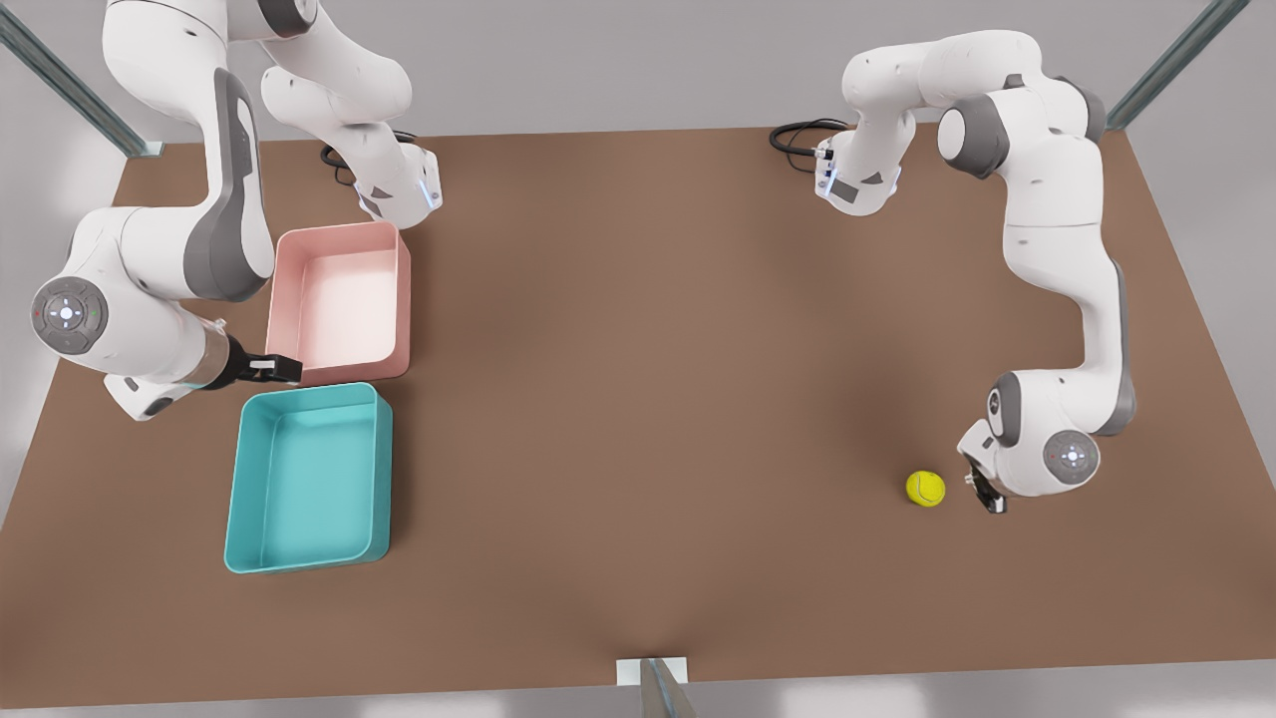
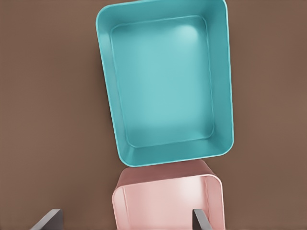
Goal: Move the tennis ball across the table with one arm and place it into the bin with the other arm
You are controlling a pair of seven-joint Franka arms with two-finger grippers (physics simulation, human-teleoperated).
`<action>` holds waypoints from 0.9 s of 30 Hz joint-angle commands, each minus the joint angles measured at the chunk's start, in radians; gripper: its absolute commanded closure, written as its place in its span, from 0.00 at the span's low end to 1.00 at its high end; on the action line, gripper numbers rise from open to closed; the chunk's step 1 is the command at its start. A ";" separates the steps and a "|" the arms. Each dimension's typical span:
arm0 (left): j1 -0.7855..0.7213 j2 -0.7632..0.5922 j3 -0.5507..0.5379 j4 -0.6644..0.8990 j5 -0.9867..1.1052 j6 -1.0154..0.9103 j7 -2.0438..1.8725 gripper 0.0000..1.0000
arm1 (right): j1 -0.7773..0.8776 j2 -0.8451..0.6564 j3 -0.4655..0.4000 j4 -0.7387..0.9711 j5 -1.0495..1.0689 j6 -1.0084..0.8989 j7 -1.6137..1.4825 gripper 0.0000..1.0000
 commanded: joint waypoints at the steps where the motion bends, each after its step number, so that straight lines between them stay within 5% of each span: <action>1: 0.000 -0.001 0.000 -0.004 0.024 0.049 0.292 0.79 | 0.000 -0.001 -0.001 0.000 0.001 -0.001 -0.008 0.00; 17: -0.018 0.046 0.000 -0.024 0.017 0.138 0.210 0.79 | -0.010 0.007 -0.001 -0.002 0.001 -0.001 -0.012 0.00; 26: -0.365 -0.078 -0.023 -0.098 -0.226 0.121 -0.771 0.79 | -0.011 0.014 0.000 -0.002 0.002 -0.001 -0.012 0.00; 27: -0.354 -0.113 -0.023 -0.107 -0.321 0.129 -1.227 0.79 | -0.011 0.014 -0.001 -0.002 0.002 -0.001 -0.012 0.00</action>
